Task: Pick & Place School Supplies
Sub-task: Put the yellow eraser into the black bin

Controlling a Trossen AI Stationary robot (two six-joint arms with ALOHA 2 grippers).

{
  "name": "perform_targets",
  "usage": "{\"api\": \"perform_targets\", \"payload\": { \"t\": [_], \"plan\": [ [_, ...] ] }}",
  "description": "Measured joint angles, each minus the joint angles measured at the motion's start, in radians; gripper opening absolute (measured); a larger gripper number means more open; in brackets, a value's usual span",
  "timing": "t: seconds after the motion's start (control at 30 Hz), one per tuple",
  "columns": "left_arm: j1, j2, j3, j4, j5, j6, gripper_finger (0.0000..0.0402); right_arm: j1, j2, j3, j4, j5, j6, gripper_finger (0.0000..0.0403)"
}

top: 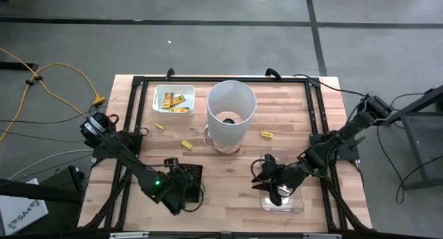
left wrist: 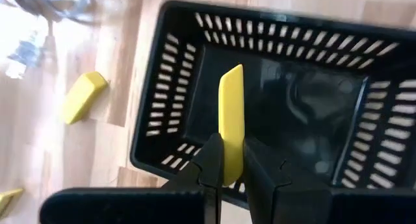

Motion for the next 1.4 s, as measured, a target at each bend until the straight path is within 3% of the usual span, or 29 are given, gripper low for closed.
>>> {"api": "perform_targets", "payload": {
  "t": [0.27,0.6,0.97,1.23,1.4],
  "plan": [
    [0.05,0.0,-0.075,0.106,0.043,0.046,0.0031,0.0,0.0,0.0,0.0,0.0,0.0,0.0097],
    [0.066,0.0,-0.079,0.162,0.066,0.099,0.008,0.0,0.0,0.0,0.0,0.0,0.0,0.0097],
    [0.065,-0.009,-0.079,0.162,0.072,0.131,0.0085,0.0,0.0,0.0,0.0,0.0,0.0,0.0097],
    [0.07,-0.127,-0.079,0.154,0.061,0.143,0.0086,0.0,0.0,0.0,0.0,0.001,0.0,0.0097],
    [0.07,-0.219,-0.079,0.156,-0.038,0.143,0.0086,0.0,0.0,0.0,0.0,0.001,0.0,0.0097]
  ]
}}
